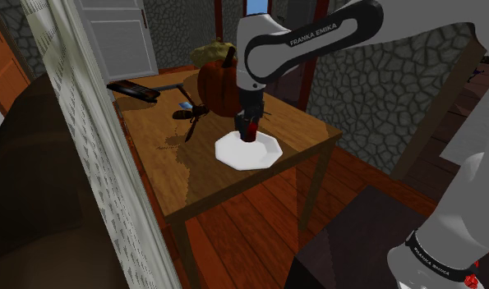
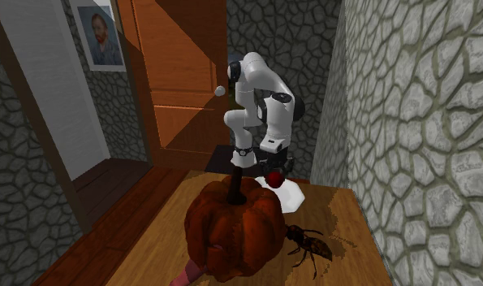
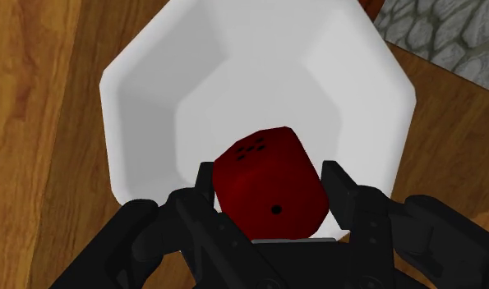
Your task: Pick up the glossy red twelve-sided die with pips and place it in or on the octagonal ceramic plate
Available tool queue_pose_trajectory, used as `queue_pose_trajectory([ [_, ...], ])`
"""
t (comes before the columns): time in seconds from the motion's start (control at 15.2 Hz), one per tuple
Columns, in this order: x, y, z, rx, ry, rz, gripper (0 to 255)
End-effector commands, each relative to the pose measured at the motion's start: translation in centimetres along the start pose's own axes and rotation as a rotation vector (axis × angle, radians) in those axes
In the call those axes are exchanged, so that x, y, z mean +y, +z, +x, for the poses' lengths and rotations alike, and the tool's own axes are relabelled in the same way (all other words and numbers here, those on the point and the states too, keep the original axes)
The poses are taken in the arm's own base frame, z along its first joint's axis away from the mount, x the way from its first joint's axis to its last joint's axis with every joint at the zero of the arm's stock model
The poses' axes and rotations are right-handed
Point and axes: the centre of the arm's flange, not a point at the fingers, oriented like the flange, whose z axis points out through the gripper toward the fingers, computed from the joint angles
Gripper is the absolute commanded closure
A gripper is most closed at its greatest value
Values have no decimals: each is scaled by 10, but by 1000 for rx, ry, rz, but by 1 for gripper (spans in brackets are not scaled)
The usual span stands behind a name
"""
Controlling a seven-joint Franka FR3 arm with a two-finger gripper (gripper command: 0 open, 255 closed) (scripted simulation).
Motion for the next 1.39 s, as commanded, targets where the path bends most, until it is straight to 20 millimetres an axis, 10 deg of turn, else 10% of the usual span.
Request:
queue_pose_trajectory([
  [0.0, 0, 11, 0, 1, 0, 0, 255],
  [0.86, 0, 42, 0, 1, 0, 0, 255],
  [0.92, 0, 42, 0, 1, 0, 0, 0],
  [1.32, 0, 29, 0, 1, 0, 0, 0],
])
